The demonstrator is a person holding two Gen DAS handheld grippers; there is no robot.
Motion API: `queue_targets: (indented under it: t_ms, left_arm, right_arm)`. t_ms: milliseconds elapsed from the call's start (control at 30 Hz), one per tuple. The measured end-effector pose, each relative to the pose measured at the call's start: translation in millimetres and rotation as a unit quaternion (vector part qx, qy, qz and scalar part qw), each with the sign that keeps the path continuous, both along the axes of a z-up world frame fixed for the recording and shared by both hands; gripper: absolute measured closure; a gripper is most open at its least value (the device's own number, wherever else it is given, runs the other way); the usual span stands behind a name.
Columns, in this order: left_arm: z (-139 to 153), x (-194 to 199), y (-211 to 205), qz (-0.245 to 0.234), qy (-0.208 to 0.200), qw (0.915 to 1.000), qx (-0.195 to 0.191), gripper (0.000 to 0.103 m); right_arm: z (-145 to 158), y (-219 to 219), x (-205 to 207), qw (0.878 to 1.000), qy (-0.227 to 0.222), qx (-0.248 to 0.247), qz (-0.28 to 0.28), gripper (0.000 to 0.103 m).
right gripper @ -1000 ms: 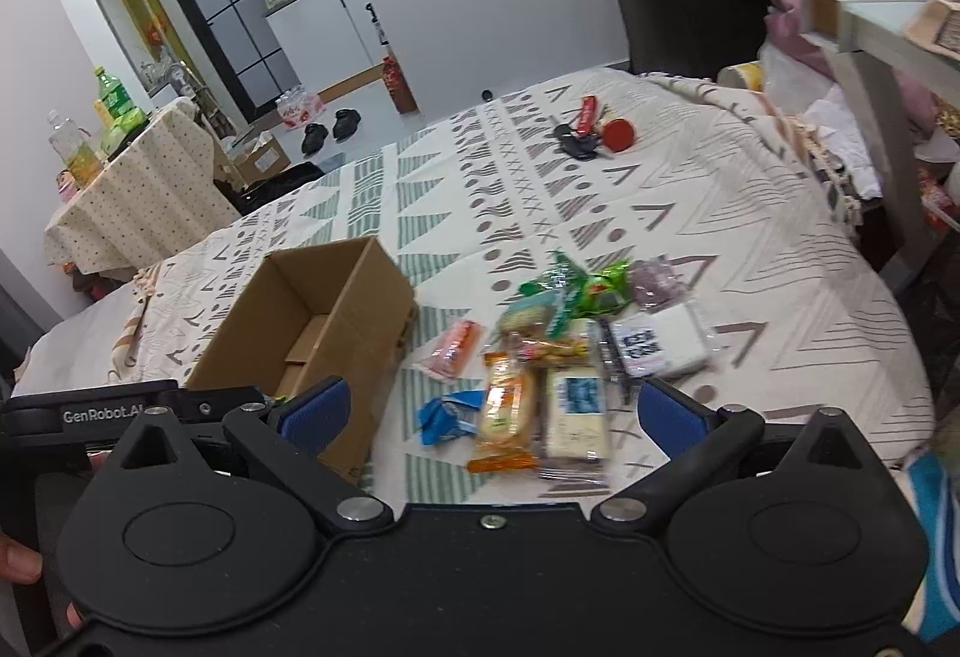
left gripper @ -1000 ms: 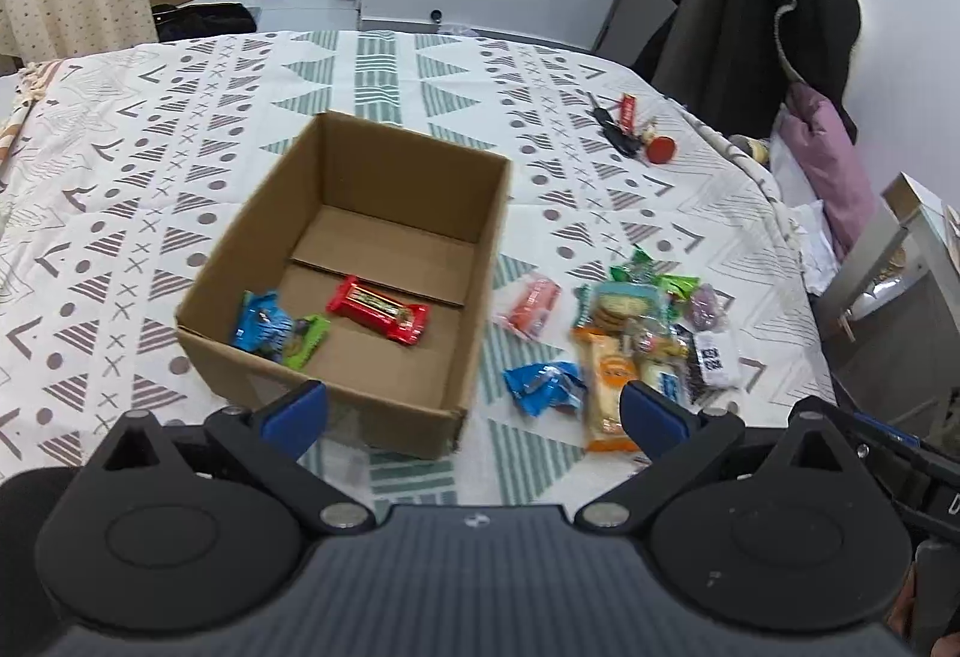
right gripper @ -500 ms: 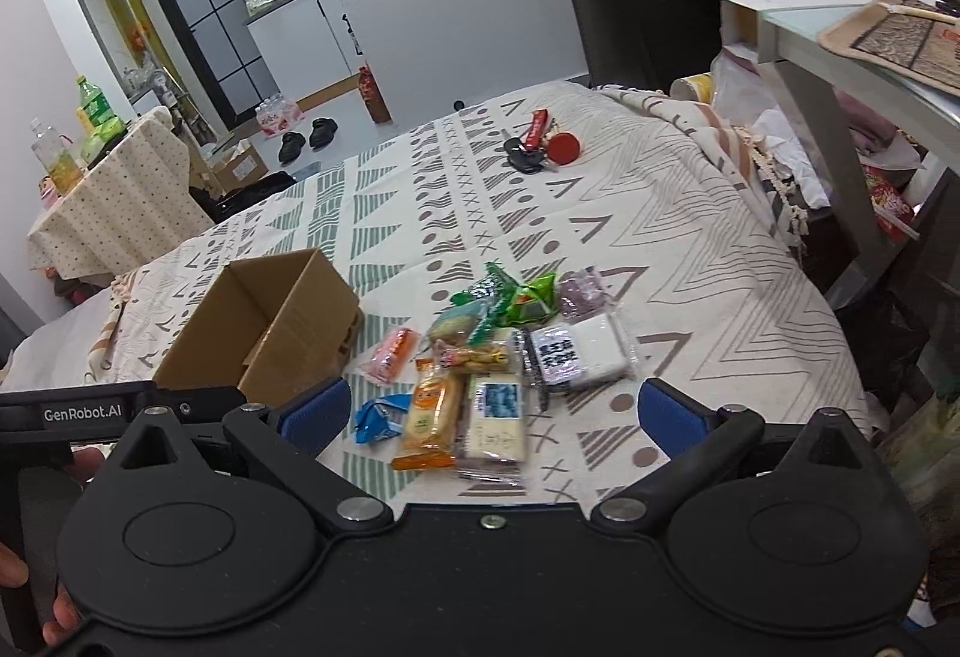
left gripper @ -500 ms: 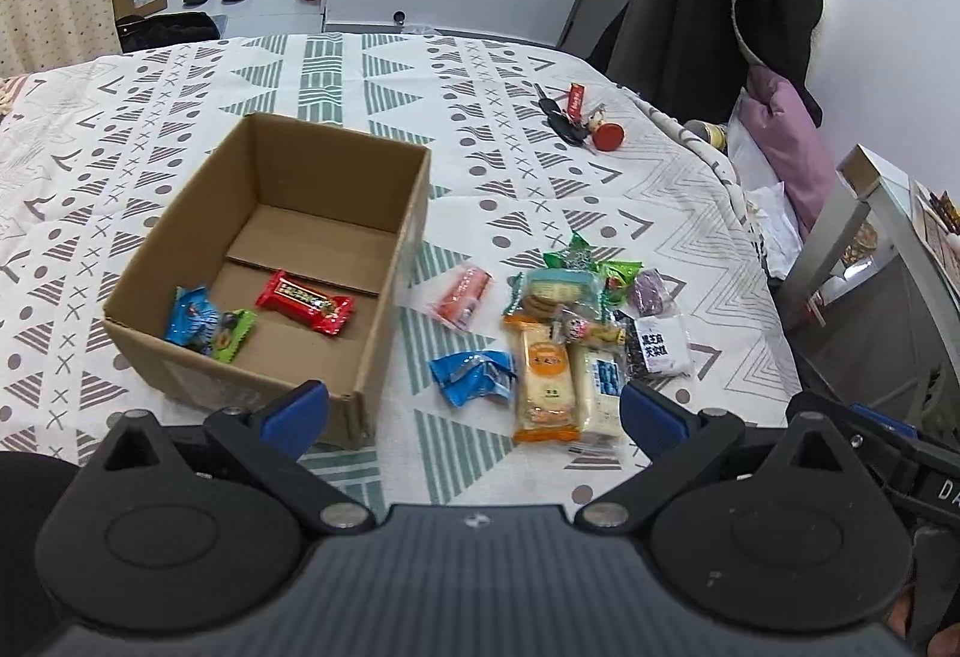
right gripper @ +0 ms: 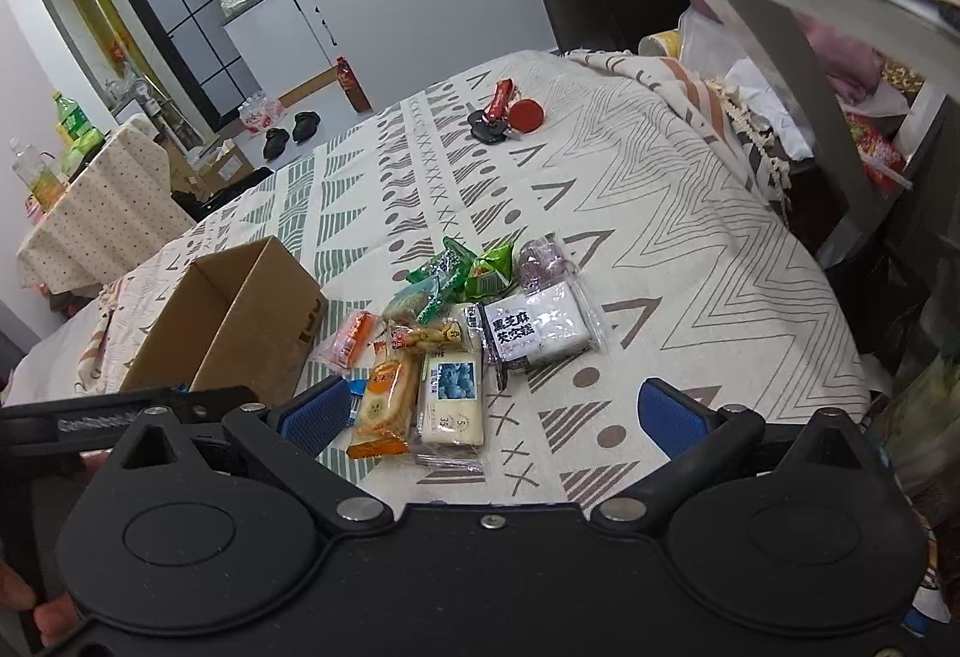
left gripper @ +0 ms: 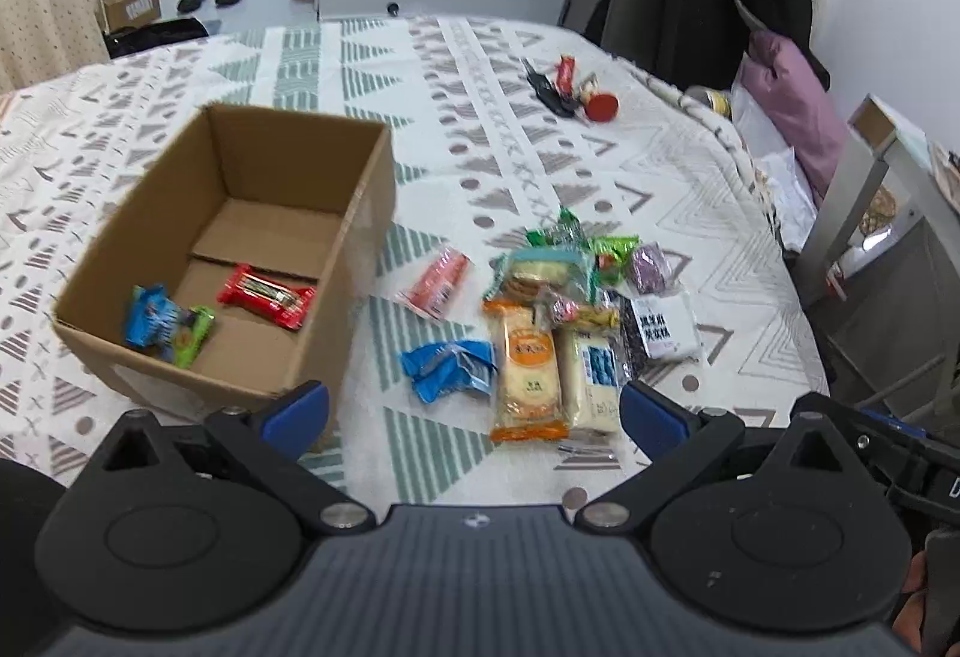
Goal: Organize snacks
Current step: 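Move both tools back over the snack pile, then grasp the orange-labelled biscuit with the left tool while the right tool grasps the white rice-cake pack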
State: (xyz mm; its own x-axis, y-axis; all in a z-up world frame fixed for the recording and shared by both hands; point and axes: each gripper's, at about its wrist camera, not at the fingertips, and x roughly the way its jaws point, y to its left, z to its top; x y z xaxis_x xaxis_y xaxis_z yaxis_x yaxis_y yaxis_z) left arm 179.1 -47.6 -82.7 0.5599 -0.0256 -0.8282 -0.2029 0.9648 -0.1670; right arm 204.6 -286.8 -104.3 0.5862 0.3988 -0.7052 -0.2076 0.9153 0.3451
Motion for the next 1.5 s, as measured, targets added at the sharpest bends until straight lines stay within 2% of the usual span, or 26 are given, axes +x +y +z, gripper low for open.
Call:
queue_targets:
  t_ms: [100,233,367,467,533,700,967,1033,1067,1367,1400,1467,1500]
  left_arm:
    - [-12.4,10.3,-3.1,0.006,0.024,0.9997,-0.010,0.001]
    - [-25.4,20.8,-11.0,-0.001,0.025,0.9997,-0.002,0.001]
    - [-41.6,34.8,-12.0,-0.002,0.034,0.9991,-0.027,0.004]
    - [-53.1,45.6,-15.8,-0.009,0.039,0.9986,-0.033,0.016]
    - [-62.1,52.7,-16.5,-0.008,0.048,0.9978,-0.044,0.032]
    - [-80.8,68.2,-19.2,-0.007,0.062,0.9966,-0.054,0.050]
    - [-103.2,88.4,-20.4,-0.001,0.080,0.9947,-0.064,0.051]
    - [-107.2,92.6,-19.7,0.003,0.091,0.9942,-0.058,0.066]
    - [-109.9,94.6,-19.3,0.005,0.099,0.9935,-0.056,0.067]
    - [-109.2,98.0,-16.8,0.003,0.096,0.9939,-0.053,0.069]
    - [-108.7,98.2,-16.8,0.003,0.096,0.9939,-0.053,0.069]
    - [-107.6,98.3,-16.6,0.003,0.096,0.9939,-0.053,0.069]
    - [-106.4,97.6,-16.2,0.004,0.096,0.9940,-0.053,0.069]
  right_arm:
    - [-9.3,-0.6,8.7,1.000,0.021,0.003,-0.004,0.000]
    - [-18.5,-2.2,18.6,0.999,0.030,0.011,-0.006,0.000]
    - [-29.1,-1.1,33.3,0.999,0.042,0.005,-0.008,0.000]
    - [-38.3,-2.2,44.8,0.999,0.050,0.003,-0.011,0.000]
    - [-43.9,-1.9,51.8,0.998,0.055,-0.002,-0.012,0.000]
    - [-54.8,0.0,71.4,0.998,0.060,-0.010,-0.001,0.001]
    - [-71.1,9.8,98.4,0.998,0.061,-0.025,0.021,0.001]
    - [-74.5,13.9,103.8,0.997,0.058,-0.036,0.029,0.001]
    - [-76.0,16.1,105.7,0.997,0.057,-0.040,0.034,0.001]
    - [-92.8,33.5,121.2,0.993,0.055,-0.082,0.069,0.001]
    - [-94.1,34.3,122.3,0.993,0.054,-0.084,0.070,0.001]
    - [-97.8,34.7,125.5,0.992,0.059,-0.082,0.073,0.011]
    - [-99.7,34.2,126.8,0.992,0.065,-0.074,0.077,0.025]
